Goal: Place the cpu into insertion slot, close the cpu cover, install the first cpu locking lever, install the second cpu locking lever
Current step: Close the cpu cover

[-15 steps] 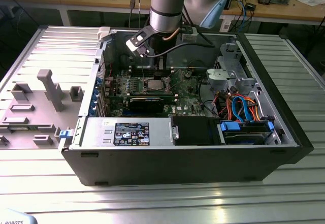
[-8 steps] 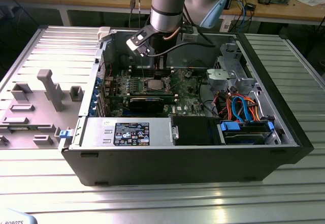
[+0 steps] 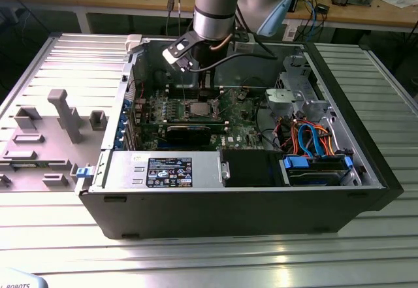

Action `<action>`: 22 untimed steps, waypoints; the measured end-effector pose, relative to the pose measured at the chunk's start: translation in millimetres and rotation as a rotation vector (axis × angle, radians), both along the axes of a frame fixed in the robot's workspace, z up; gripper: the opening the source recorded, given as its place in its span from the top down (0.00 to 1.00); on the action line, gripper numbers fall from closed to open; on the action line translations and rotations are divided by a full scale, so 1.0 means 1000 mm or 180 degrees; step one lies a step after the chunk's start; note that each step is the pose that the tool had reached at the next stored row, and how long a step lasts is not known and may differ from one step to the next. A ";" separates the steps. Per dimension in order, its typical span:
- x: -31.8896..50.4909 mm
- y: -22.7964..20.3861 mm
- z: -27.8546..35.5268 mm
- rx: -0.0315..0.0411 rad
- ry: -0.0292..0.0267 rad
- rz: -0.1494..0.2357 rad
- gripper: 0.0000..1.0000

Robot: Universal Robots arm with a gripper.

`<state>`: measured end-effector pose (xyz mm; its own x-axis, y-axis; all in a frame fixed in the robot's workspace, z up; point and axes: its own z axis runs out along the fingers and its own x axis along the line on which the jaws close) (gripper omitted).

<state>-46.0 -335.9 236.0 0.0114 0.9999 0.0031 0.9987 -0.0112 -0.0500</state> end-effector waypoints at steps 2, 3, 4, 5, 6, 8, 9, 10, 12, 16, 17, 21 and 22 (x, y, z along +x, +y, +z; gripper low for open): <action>0.0000 0.0000 0.0009 0.0000 0.0000 0.0000 0.89; 0.0000 0.0000 0.0013 0.0000 0.0000 0.0000 0.89; 0.0000 0.0000 0.0017 0.0000 0.0000 0.0000 0.89; 0.0000 0.0000 0.0022 0.0000 0.0000 0.0000 0.89; 0.0000 0.0000 0.0027 0.0000 0.0000 0.0000 0.89; 0.0000 0.0000 0.0035 0.0000 0.0000 0.0000 0.89; 0.0000 0.0000 0.0037 0.0000 0.0000 0.0000 0.89; 0.0000 0.0000 0.0040 0.0000 0.0000 0.0000 0.89; 0.0000 0.0000 0.0046 0.0000 0.0000 0.0000 0.89; 0.0000 0.0000 0.0062 0.0000 0.0000 0.0000 0.89; 0.0000 0.0000 0.0070 0.0000 0.0000 0.0000 0.89; 0.0000 0.0000 0.0087 -0.0001 0.0000 0.0000 0.89; 0.0000 0.0000 0.0089 0.0000 0.0000 0.0000 0.89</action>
